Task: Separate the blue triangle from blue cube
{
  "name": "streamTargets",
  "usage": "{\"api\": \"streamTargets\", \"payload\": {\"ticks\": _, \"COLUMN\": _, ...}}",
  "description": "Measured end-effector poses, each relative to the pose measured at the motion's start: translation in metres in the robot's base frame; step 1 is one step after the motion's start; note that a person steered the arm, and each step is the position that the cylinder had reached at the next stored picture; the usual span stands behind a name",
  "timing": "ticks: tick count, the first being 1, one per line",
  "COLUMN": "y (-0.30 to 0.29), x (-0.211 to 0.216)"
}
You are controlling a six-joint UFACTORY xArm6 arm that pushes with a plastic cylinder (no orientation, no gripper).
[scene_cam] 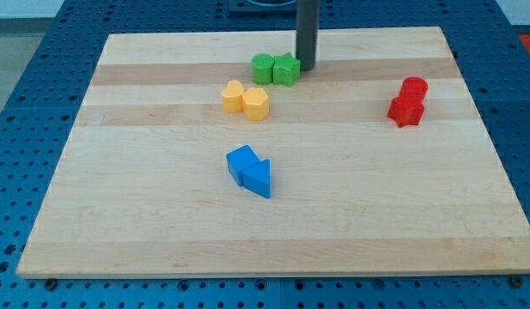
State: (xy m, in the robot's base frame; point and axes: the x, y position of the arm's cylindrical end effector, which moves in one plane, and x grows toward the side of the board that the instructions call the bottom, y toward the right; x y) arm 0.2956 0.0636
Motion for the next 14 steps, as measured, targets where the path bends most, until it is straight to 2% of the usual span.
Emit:
{"api": "streamTargets", "payload": {"ticks": 1, "y": 0.032, "x": 0.056}}
{"api": "streamTargets", "payload": {"ticks": 4, "y": 0.02, "x": 0.186}}
{"api": "streamTargets", "payload": {"ticks": 7, "y": -0.156, "x": 0.256}}
{"api": "streamTargets", "payload": {"ticks": 9, "y": -0.165, "x": 0.258}}
{"api": "streamTargets", "payload": {"ticks": 10, "y": -0.188, "x": 0.258}}
{"api": "streamTargets", "payload": {"ticks": 14, "y": -0.168, "x": 0.247}}
